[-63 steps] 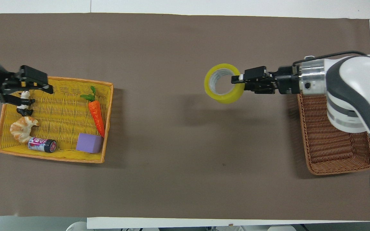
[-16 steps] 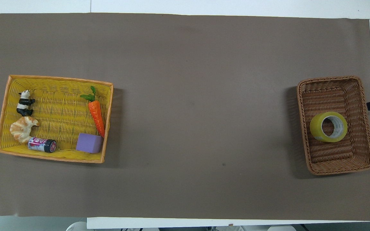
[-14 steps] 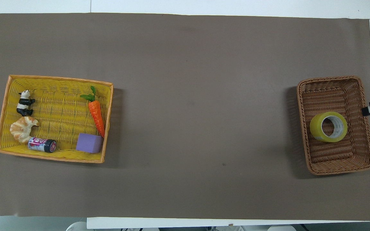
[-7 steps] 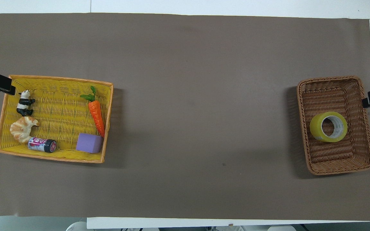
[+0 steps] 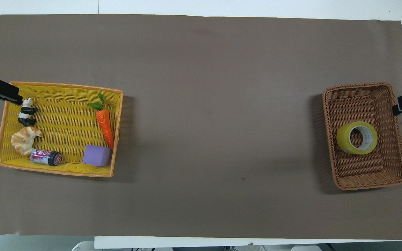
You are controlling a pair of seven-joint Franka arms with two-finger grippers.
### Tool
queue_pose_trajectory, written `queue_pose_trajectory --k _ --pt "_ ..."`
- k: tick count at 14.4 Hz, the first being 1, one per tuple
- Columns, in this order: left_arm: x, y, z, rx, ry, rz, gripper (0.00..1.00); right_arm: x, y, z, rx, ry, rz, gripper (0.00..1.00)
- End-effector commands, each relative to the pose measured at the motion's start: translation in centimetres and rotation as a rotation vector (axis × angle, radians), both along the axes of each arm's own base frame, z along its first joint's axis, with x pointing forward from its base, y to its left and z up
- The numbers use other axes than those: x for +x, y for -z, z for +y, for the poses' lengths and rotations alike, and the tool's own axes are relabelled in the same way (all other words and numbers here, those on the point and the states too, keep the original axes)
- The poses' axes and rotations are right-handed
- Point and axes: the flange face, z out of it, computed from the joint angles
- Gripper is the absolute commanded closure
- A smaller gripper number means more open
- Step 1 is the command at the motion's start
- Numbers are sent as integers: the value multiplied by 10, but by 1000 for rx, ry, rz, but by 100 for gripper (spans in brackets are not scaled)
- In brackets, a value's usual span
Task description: Move tape to another basket
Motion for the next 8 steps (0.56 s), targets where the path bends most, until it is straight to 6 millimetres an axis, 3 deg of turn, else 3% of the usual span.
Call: queue_pose_trajectory --k 1,8 --pt "-1 0 6 2 1 -10 1 2 2 0 -16 10 -2 0" --pt "-1 0 10 2 -7 -10 1 2 2 -1 -16 12 -6 0"
